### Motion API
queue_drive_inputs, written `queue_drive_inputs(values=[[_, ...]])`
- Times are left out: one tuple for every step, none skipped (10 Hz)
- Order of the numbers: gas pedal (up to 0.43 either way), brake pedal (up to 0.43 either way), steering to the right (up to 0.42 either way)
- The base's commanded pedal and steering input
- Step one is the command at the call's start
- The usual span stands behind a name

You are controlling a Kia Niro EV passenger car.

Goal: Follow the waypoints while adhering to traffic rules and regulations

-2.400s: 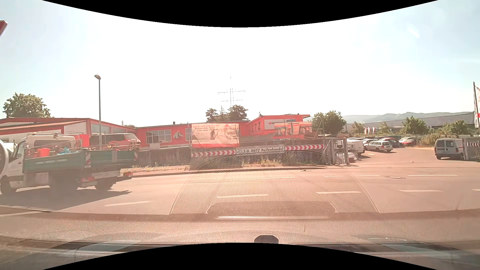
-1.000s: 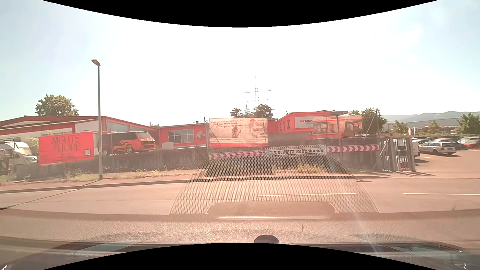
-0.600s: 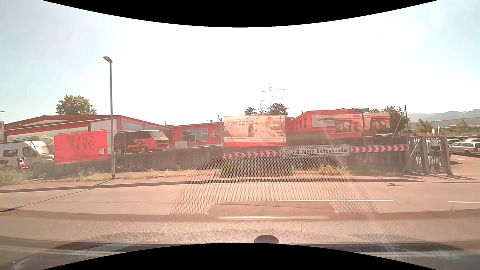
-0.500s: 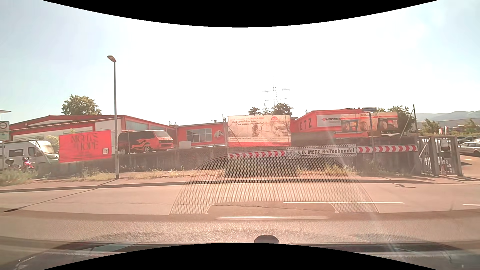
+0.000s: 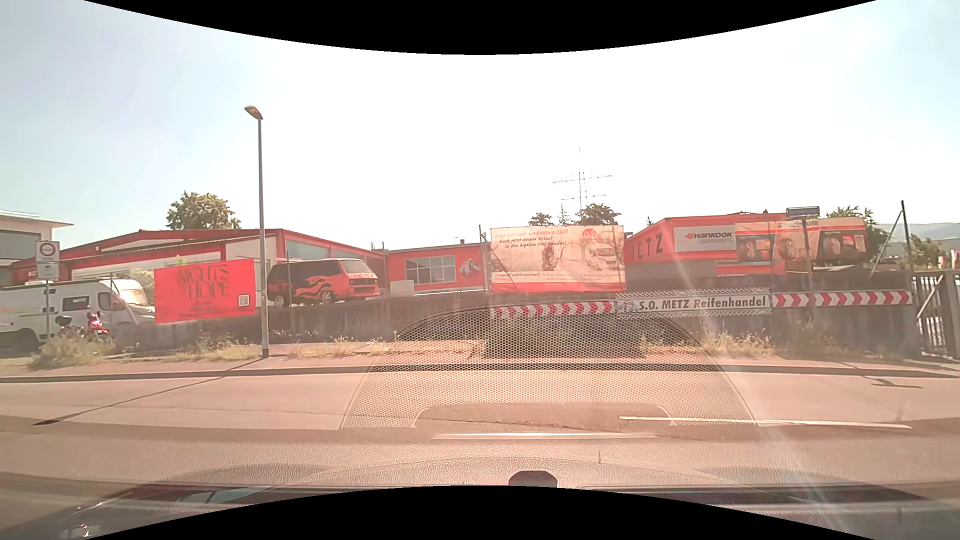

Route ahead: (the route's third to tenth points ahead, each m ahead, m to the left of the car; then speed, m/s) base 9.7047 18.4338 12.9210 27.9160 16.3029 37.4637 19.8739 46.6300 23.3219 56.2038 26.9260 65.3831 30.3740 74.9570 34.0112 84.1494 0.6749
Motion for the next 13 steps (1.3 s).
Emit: queue_drive_inputs(values=[[0.0,0.25,-0.507],[0.0,0.25,-0.501],[0.0,0.244,-0.496],[0.0,0.244,-0.496],[0.0,0.244,-0.496],[0.0,0.244,-0.496],[0.0,0.244,-0.497],[0.0,0.244,-0.498],[0.0,0.244,-0.499],[0.0,0.244,-0.499],[0.0,0.244,-0.498],[0.0,0.244,-0.499],[0.0,0.244,-0.499]])
